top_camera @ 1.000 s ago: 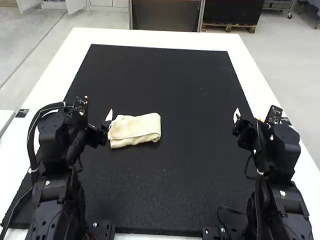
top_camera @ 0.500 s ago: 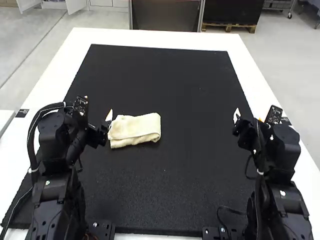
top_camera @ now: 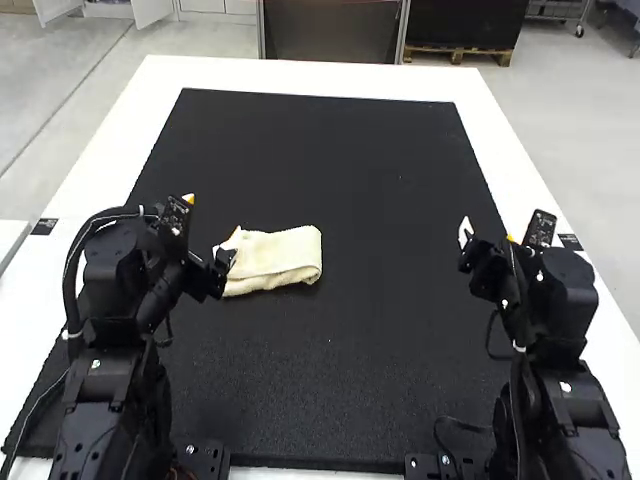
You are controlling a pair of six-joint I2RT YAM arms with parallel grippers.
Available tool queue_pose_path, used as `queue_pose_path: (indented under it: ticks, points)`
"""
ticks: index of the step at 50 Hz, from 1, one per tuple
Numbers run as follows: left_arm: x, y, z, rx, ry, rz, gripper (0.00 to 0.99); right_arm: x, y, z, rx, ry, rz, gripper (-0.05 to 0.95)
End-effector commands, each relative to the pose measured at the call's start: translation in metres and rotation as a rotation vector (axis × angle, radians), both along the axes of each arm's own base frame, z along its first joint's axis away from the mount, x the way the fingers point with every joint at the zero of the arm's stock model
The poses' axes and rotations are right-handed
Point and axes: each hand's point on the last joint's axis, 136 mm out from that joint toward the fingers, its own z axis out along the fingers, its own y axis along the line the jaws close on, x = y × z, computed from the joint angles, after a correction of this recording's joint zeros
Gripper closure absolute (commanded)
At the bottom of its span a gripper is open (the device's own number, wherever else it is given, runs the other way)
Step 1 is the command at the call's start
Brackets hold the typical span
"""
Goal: Fold the towel.
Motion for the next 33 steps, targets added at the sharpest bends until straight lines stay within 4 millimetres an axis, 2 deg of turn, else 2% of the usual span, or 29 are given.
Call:
queue_pose_path:
  ticks: [1, 33]
  points:
    - [-0.001, -0.0045, -0.0028, 0.036, -0.006, -0.021, 0.036, -0.0001, 0.0038, -0.0016, 0.005, 0.0, 0.011, -0.01]
    - [-0.0012, -0.0055, -0.0028, 0.037, -0.007, -0.025, 0.036, 0.0, 0.0017, -0.002, 0.005, 0.002, 0.001, -0.01]
